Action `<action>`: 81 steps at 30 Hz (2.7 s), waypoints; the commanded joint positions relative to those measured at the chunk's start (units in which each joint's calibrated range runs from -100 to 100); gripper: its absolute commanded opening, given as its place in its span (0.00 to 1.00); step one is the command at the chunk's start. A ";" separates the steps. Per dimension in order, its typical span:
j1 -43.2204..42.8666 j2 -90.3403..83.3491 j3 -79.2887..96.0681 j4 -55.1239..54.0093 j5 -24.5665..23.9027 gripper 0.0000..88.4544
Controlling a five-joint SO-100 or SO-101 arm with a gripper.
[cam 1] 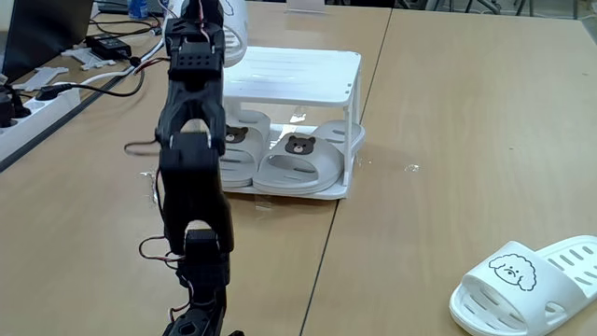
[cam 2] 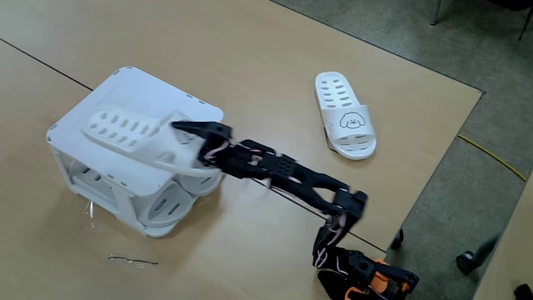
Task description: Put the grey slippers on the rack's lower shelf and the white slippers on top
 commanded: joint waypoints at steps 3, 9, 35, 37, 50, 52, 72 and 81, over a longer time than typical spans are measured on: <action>0.30 19.88 -26.44 -0.22 0.42 0.01; 2.02 40.92 -48.46 -0.22 0.42 0.01; 5.97 38.73 -52.34 17.38 0.42 0.26; 5.97 34.95 -49.27 19.37 0.42 0.26; 6.55 -5.53 -2.36 19.37 0.42 0.25; 8.52 -13.01 1.25 18.94 0.42 0.25; 25.95 -32.96 86.05 -53.80 0.42 0.01; 29.74 8.69 88.22 -81.32 0.42 0.01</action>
